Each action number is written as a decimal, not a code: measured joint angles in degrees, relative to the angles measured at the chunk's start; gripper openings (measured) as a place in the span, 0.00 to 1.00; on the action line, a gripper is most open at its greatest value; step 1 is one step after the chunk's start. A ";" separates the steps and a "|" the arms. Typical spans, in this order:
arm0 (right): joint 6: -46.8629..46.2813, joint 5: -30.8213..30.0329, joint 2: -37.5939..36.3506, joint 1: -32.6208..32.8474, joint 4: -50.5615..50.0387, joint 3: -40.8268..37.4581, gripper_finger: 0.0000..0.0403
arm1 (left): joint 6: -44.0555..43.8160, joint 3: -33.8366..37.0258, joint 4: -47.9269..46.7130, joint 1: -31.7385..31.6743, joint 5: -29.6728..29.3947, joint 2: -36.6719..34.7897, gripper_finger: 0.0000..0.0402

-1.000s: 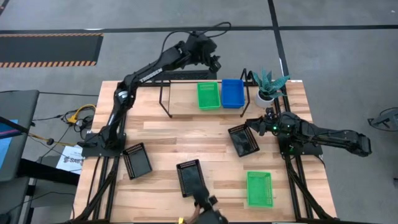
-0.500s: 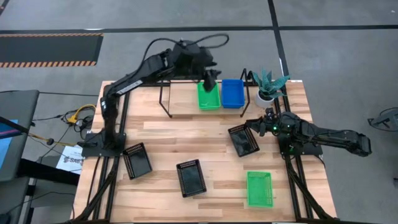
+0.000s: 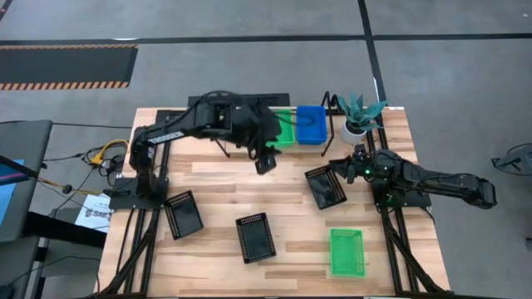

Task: Stack baskets on shelf by color
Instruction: Put the top left black bin on the shelf

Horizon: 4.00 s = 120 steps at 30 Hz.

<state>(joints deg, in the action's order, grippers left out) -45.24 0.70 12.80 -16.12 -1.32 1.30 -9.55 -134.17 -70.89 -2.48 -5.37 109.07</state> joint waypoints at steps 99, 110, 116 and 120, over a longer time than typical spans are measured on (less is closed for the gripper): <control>21.91 7.16 0.52 -2.78 -14.72 43.43 0.56 | -77.45 68.34 -5.40 30.13 -18.03 -50.92 0.44; 21.47 6.52 0.52 -2.78 -14.90 43.43 0.56 | -69.25 87.86 6.21 29.62 -1.42 -50.94 0.44; 21.74 6.56 0.52 -2.78 -14.93 43.43 0.56 | -67.91 93.82 5.83 28.79 -0.26 -50.94 0.44; 21.76 6.61 0.52 -2.73 -14.92 43.43 0.56 | -66.65 96.86 7.75 28.01 -0.40 -50.69 0.44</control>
<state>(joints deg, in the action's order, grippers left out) -23.49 7.31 13.32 -18.85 -16.25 44.73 -76.20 -37.31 -63.15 25.54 -5.78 58.38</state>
